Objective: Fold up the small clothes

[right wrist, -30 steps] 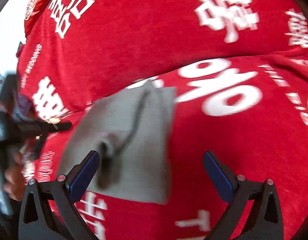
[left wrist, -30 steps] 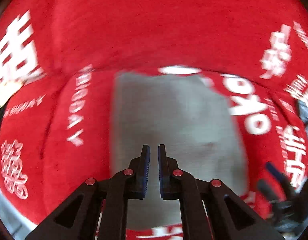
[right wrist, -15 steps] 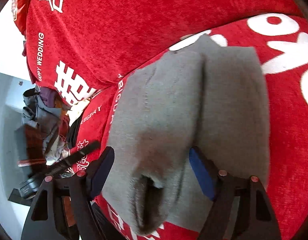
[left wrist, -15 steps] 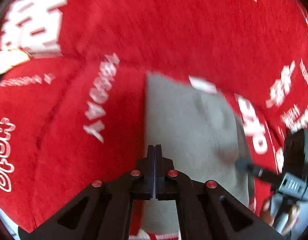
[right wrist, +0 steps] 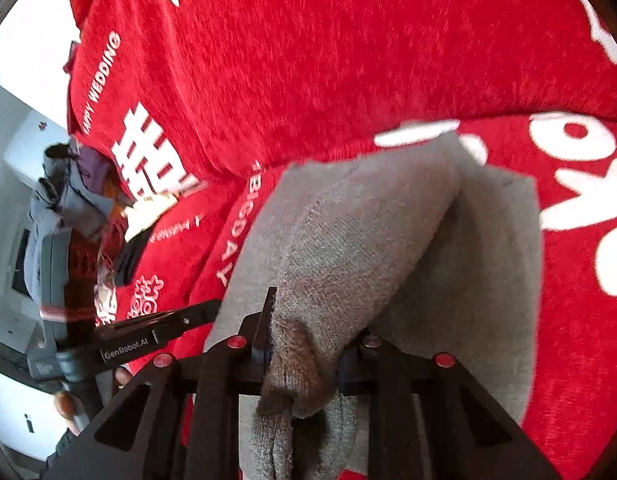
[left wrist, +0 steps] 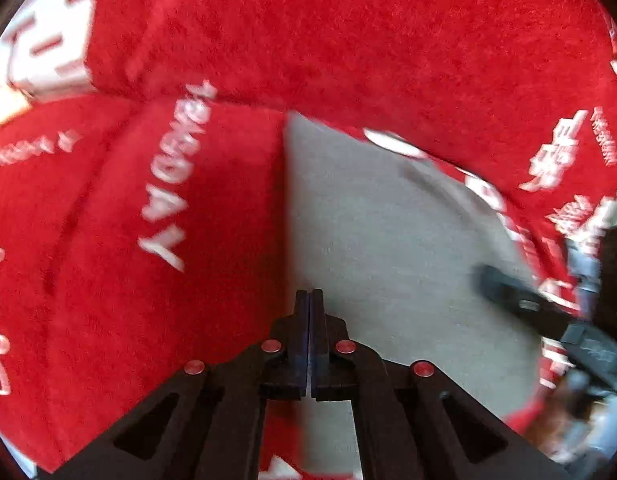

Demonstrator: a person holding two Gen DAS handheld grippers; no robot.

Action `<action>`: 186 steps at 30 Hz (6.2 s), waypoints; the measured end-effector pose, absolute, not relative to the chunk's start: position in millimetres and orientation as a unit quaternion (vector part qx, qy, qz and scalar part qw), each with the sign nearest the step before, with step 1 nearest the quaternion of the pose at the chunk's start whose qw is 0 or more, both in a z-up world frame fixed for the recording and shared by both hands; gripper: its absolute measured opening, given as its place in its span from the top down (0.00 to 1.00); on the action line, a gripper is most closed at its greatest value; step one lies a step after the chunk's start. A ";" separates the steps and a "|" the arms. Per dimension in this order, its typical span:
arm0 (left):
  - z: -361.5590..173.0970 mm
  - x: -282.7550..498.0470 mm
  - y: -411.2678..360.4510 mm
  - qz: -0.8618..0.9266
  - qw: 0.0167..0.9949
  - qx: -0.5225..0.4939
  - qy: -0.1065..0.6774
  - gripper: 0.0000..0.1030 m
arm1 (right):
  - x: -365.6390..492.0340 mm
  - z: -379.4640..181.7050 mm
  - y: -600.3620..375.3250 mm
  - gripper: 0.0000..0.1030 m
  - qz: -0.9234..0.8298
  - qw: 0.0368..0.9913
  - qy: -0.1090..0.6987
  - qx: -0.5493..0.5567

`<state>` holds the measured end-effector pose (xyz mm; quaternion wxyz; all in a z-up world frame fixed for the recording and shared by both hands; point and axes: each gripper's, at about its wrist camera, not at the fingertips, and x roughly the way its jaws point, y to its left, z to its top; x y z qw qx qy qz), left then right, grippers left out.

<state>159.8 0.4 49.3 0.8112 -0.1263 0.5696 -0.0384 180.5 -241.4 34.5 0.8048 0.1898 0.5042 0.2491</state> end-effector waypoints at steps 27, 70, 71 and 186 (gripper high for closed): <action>48.2 157.8 -82.8 -0.064 0.800 -0.098 0.588 0.01 | 192.9 39.2 -302.1 0.77 0.233 0.827 0.492 0.139; 28.4 120.2 -62.4 -0.050 0.814 -0.070 0.574 0.00 | 122.8 28.5 -247.2 0.32 0.155 0.869 0.468 -0.037; 25.6 117.3 -61.2 -0.048 0.816 -0.066 0.573 0.00 | 120.0 20.5 -246.3 0.32 0.144 0.865 0.478 -0.048; 65.3 154.7 -61.7 -0.177 0.766 -0.165 0.595 0.53 | 140.6 59.6 -258.5 0.59 0.199 0.839 0.488 0.135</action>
